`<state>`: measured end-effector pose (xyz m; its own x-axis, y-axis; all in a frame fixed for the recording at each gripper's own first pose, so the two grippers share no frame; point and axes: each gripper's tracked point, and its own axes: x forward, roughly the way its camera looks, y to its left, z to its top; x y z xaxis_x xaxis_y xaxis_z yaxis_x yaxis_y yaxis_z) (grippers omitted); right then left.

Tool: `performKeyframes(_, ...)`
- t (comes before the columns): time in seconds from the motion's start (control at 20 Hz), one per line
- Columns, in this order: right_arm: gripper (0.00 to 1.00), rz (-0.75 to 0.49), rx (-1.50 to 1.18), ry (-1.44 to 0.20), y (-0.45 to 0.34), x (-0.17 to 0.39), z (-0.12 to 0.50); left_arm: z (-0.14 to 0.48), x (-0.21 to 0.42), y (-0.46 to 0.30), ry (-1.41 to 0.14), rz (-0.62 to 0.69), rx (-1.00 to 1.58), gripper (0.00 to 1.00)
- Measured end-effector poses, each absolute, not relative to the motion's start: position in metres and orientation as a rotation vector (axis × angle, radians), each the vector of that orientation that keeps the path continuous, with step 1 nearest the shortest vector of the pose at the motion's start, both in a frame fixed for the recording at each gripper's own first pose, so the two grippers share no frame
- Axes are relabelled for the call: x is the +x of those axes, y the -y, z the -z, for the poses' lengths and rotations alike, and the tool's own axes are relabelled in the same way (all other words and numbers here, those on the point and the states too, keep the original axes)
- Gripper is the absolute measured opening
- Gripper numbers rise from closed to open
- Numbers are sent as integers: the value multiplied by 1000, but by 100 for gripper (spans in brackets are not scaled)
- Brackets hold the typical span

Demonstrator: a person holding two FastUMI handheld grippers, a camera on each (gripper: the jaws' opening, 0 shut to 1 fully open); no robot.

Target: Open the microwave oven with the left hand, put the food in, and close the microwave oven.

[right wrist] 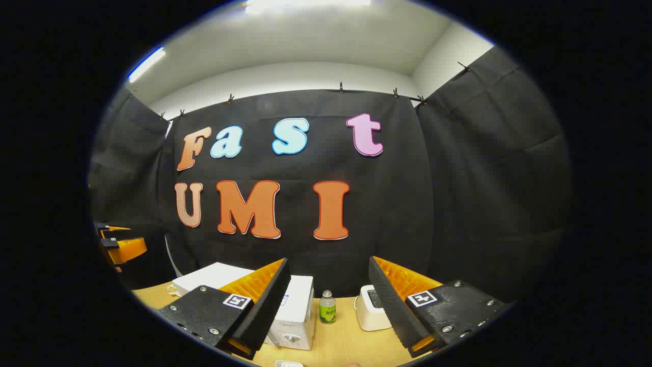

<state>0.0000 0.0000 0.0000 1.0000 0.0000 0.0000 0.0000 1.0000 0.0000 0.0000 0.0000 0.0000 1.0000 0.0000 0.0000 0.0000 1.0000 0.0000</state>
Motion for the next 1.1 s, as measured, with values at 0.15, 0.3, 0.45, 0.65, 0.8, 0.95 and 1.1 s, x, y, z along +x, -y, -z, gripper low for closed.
performKeyframes(0.15,96,4,-10,-7,2,1,4,3,1,1,-12,5,-9,92)
performKeyframes(0.3,96,-4,4,-27,-1,4,12,5,3,-1,-18,0,-13,92)
performKeyframes(0.45,96,0,-11,-39,0,6,17,5,4,0,-16,2,-12,92)
performKeyframes(0.65,96,1,-6,-35,2,3,14,1,6,1,-17,7,-24,96)
performKeyframes(0.8,100,12,-13,-29,7,1,12,0,7,4,-12,7,-20,92)
performKeyframes(0.95,96,12,-10,-31,9,-2,11,3,6,16,-17,26,-38,92)
performKeyframes(1.1,100,21,-14,-32,15,-5,10,12,8,33,-28,50,-66,92)
